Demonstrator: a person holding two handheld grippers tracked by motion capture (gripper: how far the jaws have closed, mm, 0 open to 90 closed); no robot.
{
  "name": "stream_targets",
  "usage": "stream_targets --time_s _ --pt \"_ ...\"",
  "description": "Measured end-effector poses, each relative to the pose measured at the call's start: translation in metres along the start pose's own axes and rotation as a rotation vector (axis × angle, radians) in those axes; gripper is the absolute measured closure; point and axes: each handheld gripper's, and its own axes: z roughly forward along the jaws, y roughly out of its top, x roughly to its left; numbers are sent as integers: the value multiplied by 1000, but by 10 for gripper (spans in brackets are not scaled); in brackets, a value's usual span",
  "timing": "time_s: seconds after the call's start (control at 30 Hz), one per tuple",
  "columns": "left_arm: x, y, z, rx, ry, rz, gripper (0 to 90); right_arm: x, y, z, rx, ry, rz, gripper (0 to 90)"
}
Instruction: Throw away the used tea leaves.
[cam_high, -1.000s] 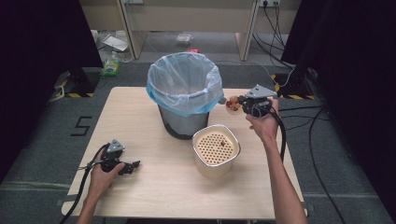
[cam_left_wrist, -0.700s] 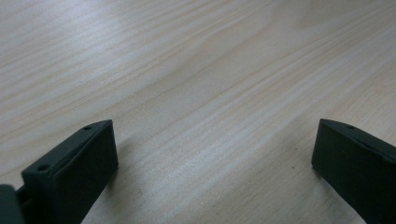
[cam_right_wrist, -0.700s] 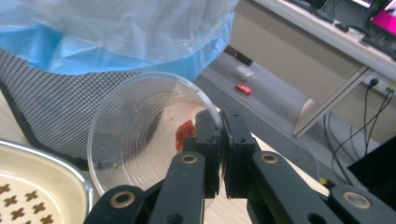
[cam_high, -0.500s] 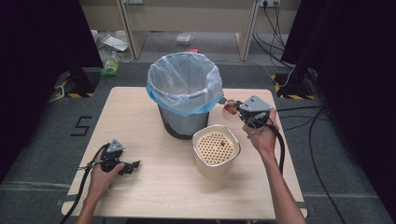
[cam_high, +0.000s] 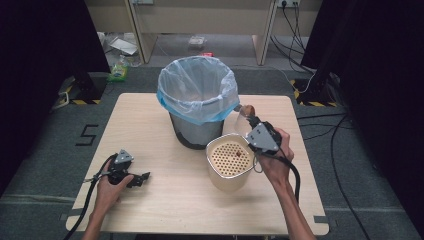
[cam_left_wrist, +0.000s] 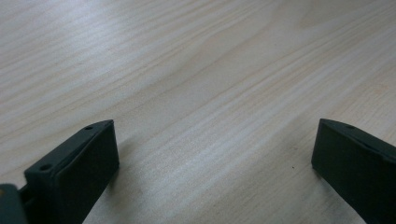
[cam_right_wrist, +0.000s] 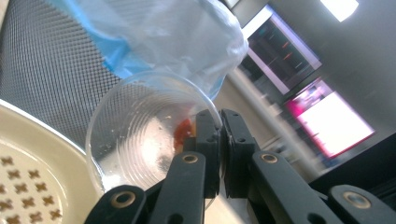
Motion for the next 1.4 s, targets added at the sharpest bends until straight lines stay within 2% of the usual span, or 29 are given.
stream_targets --time_s 0.07,0.1,0.23,0.3,0.4,0.5,0.6,0.73,0.77,0.93,1.03,1.23,1.37,1.4 --pt "0 0 0 0 0 -1 0 10 2 -4 -7 -38 -90 872" --pt "0 0 0 0 0 0 0 15 3 -5 -18 -49 -115 872" --pt "0 0 0 0 -1 -1 0 28 3 -9 -59 -92 -164 874" --pt "0 0 0 0 0 -1 0 33 1 -9 -73 -112 -216 874" --pt "0 0 0 0 -1 -1 0 37 -3 -10 -89 -124 -205 874" --pt "0 0 0 1 -1 -1 0 44 -7 -12 -88 -135 -250 874" --pt "0 0 0 0 -1 -1 0 49 -6 -16 -107 -182 -301 875" --pt "0 0 0 0 -1 -1 0 54 -7 -17 -121 -200 -315 875" --pt "0 0 0 0 -1 -1 0 58 -6 -20 -154 -228 -362 876" --pt "0 0 0 -1 0 -1 0 63 -8 -18 -184 -269 -374 876" --pt "0 0 0 0 0 -1 0 63 -10 -17 -183 -289 -359 876" --pt "0 0 0 -1 0 -1 0 66 -10 -20 -201 -347 -452 877" --pt "0 0 0 -1 0 -1 0 70 -12 -20 -186 -342 -478 877" --pt "0 0 0 0 0 -1 0 72 -12 -20 -191 -347 -503 877"
